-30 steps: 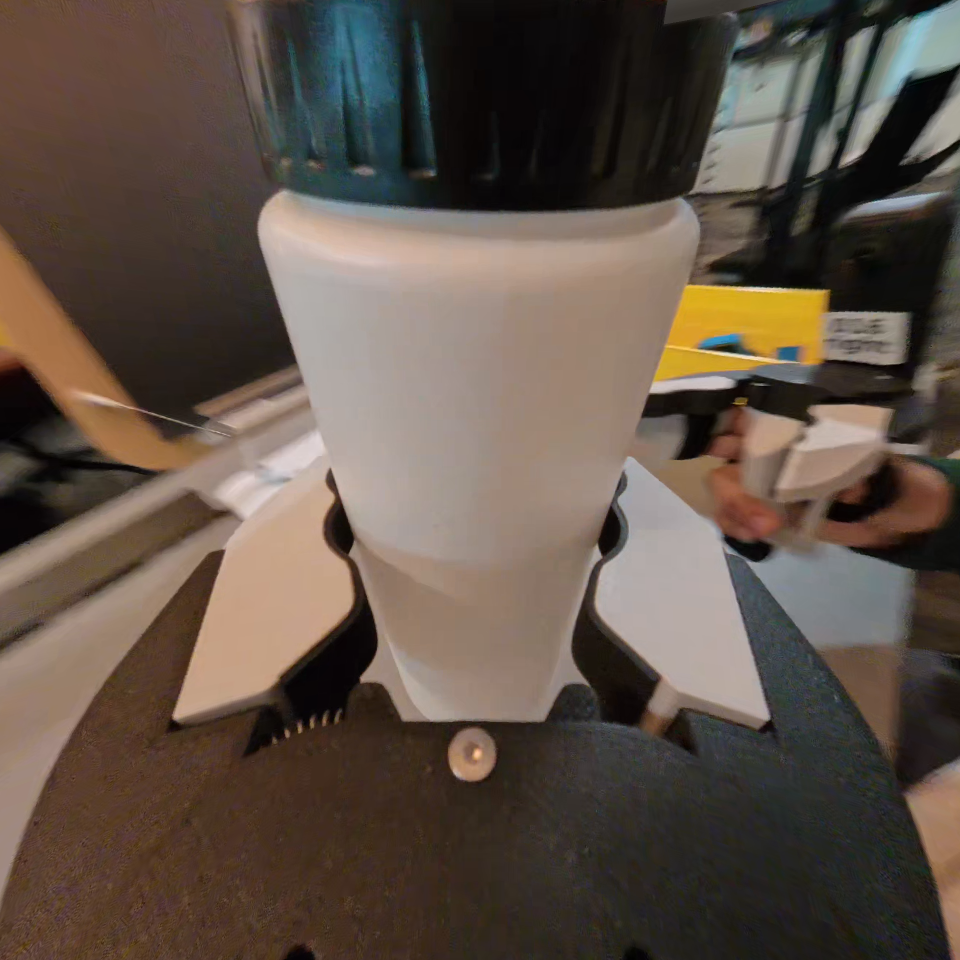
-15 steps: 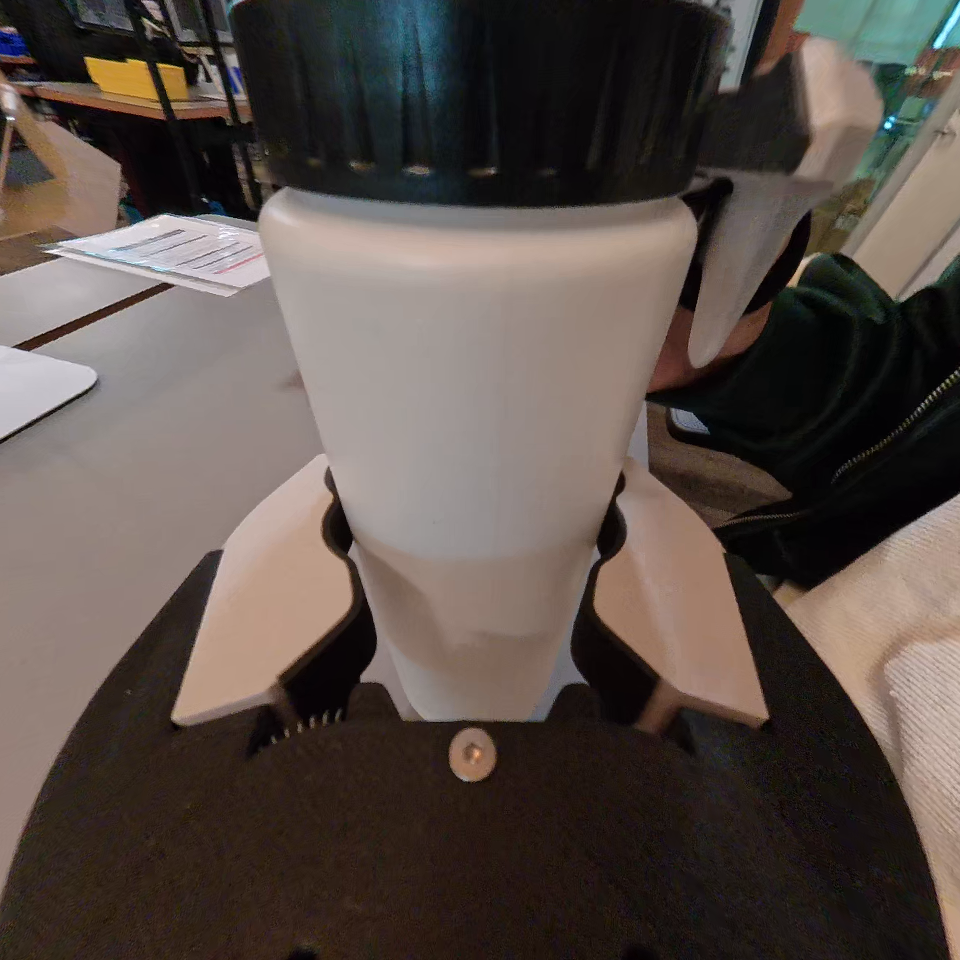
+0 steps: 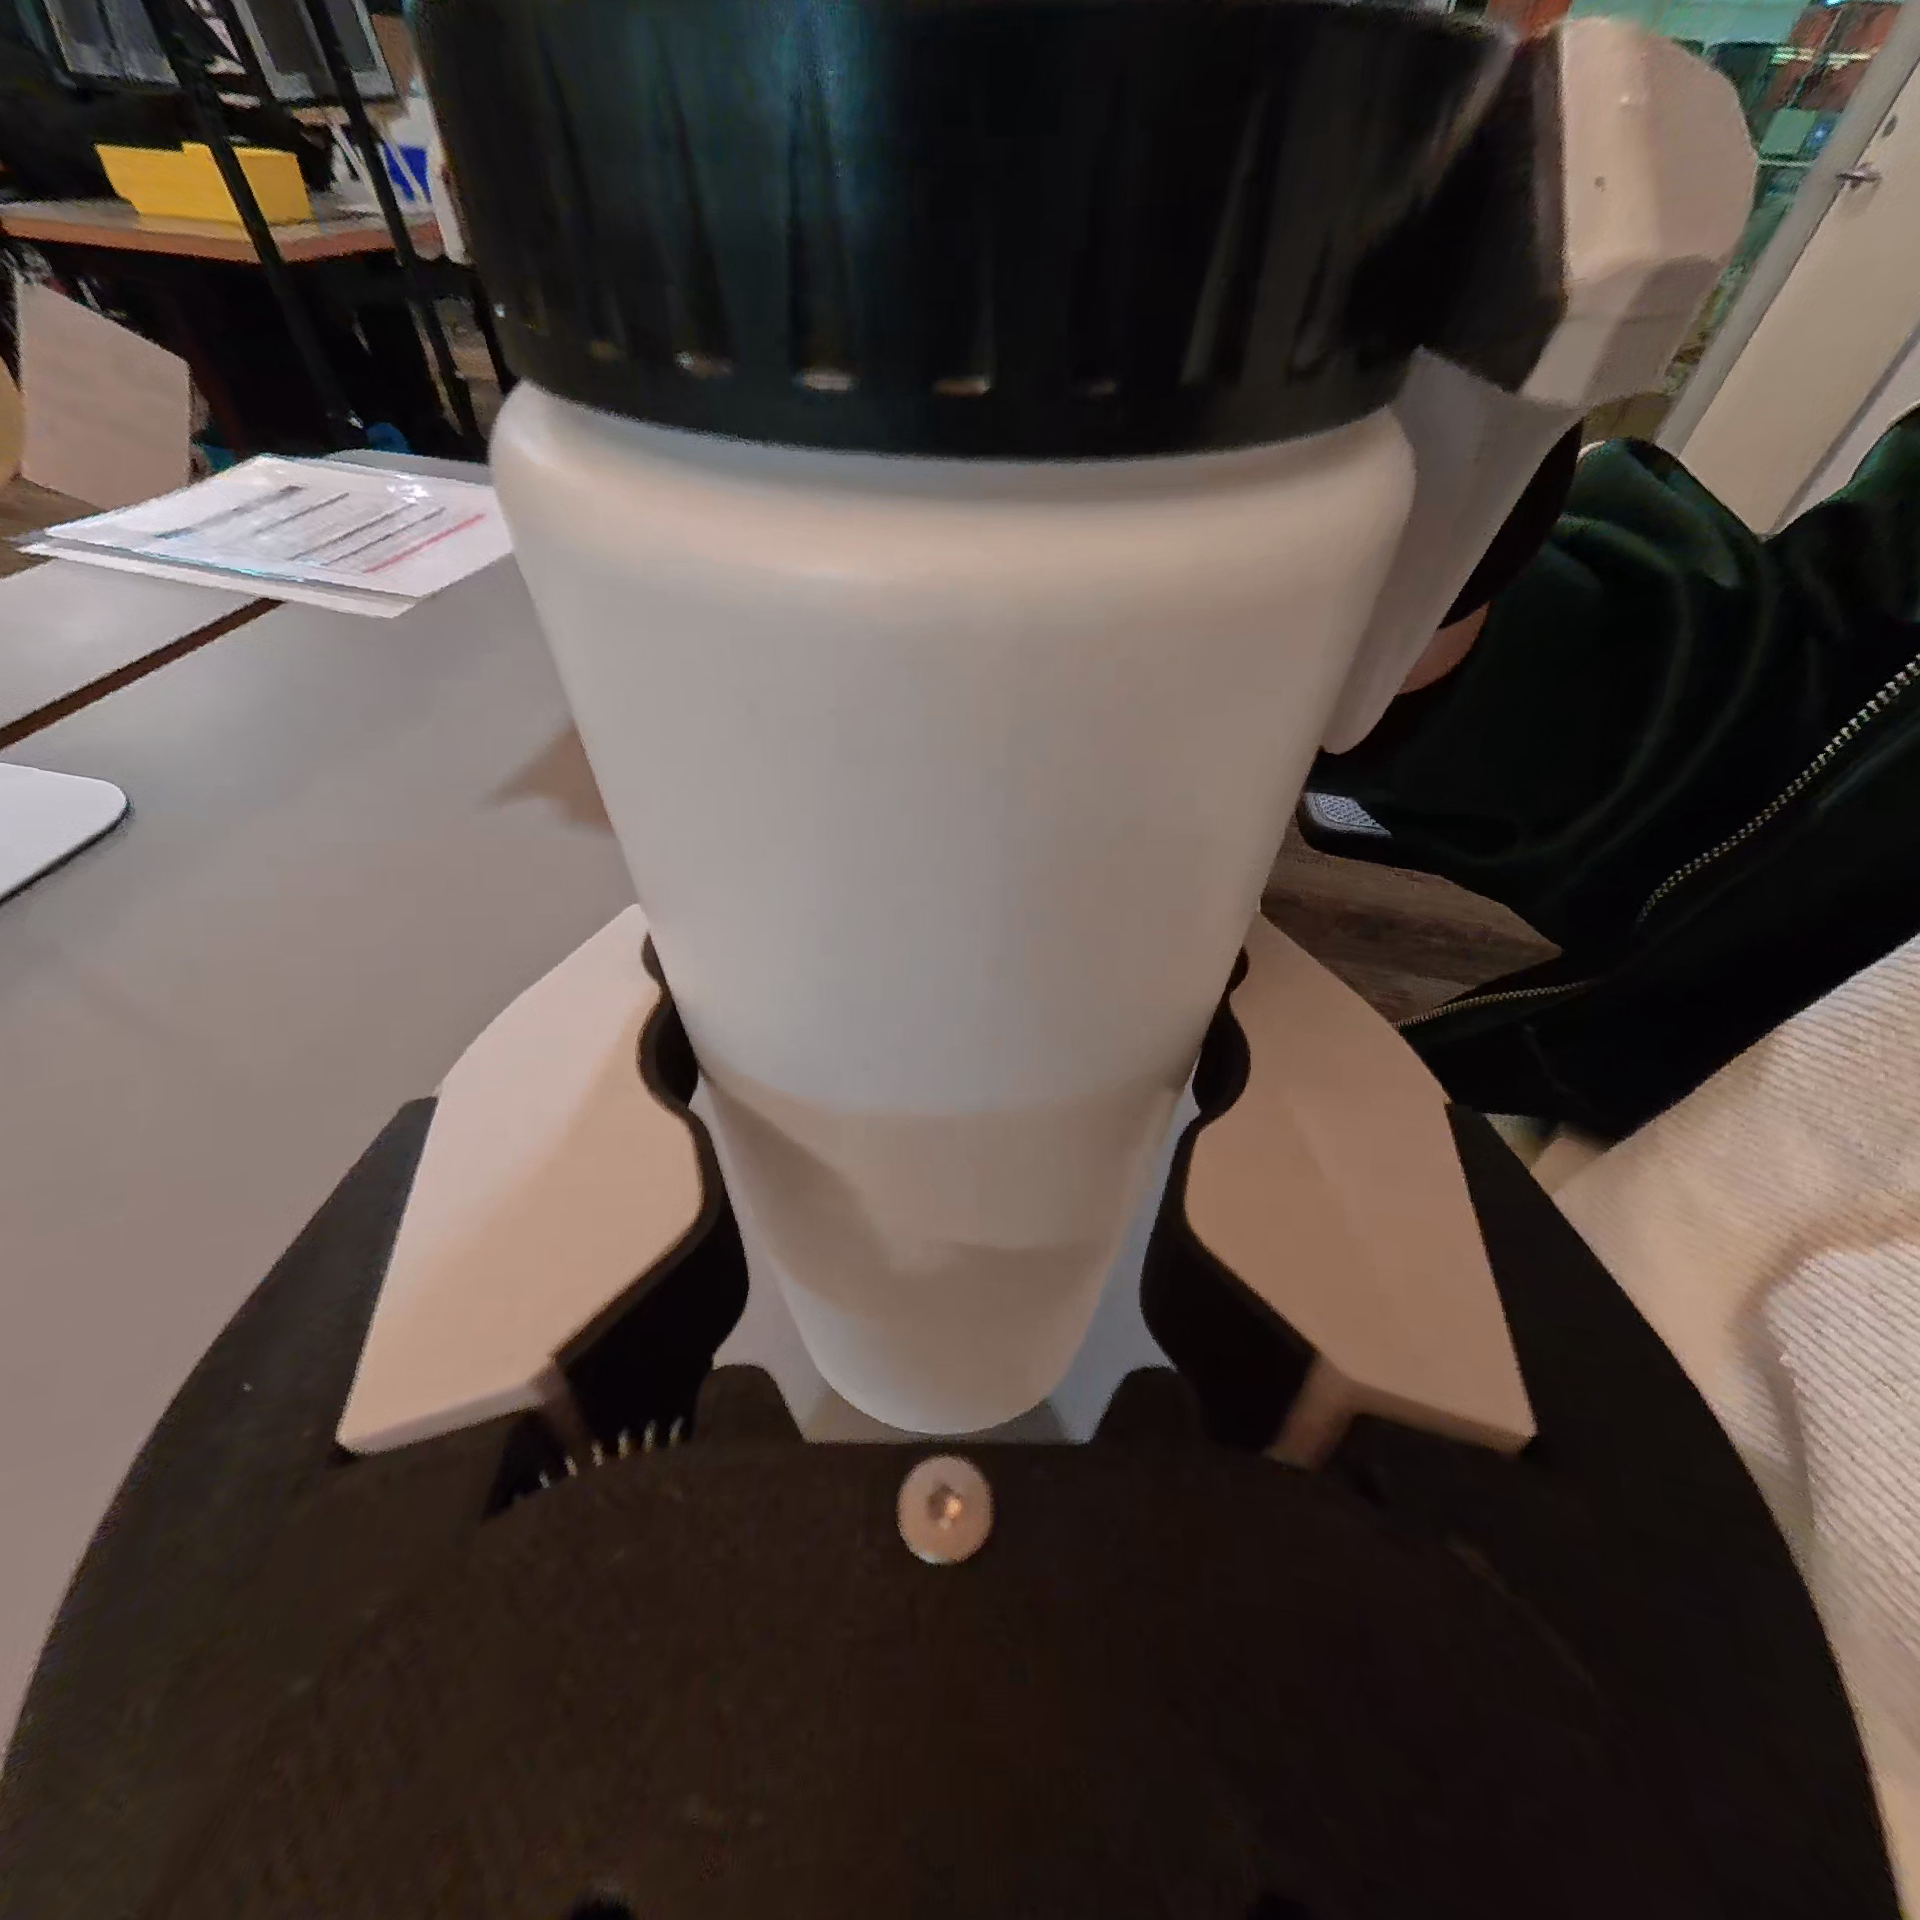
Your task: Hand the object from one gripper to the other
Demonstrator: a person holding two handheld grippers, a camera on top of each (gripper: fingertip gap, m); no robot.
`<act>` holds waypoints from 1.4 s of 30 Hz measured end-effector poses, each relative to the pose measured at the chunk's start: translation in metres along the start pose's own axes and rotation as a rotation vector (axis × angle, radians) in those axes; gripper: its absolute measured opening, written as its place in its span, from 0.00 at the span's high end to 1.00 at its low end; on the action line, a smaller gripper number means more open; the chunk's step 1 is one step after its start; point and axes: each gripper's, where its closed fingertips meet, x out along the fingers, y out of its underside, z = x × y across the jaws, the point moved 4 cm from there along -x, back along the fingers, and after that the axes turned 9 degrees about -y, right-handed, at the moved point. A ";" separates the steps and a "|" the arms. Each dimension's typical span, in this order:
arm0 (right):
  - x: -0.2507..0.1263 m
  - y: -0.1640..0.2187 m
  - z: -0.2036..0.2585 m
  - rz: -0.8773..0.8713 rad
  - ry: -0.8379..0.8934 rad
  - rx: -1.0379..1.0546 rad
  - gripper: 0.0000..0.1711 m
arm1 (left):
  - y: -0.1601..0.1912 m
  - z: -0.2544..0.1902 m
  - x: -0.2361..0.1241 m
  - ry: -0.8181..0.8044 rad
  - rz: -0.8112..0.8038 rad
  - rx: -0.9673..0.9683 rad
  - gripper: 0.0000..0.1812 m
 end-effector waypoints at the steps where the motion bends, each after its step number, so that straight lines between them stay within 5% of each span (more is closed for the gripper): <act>1: 0.000 -0.001 0.000 -0.004 0.002 0.001 0.57 | -0.002 0.000 0.000 -0.007 -0.017 0.002 0.47; 2: -0.001 -0.003 0.000 -0.008 0.011 -0.001 0.57 | -0.005 0.000 -0.001 -0.022 -0.050 0.001 0.47; 5: -0.005 -0.008 -0.003 -0.028 0.038 -0.004 0.57 | -0.010 0.004 -0.002 -0.070 -0.097 0.013 0.26; 9: -0.014 -0.021 -0.009 -0.062 0.066 0.018 0.57 | -0.003 0.008 0.000 -0.086 -0.081 0.001 0.20; 25: -0.045 -0.093 0.010 -0.140 0.154 -0.012 0.57 | 0.004 -0.010 0.007 0.065 -0.166 -0.166 0.19; 37: -0.014 -0.075 0.026 -0.092 0.087 0.015 0.57 | -0.019 -0.033 0.002 0.089 -0.240 -0.205 0.21; 42: 0.000 -0.059 0.027 -0.024 0.089 -0.004 0.57 | -0.037 -0.030 -0.012 0.058 -0.305 -0.145 0.29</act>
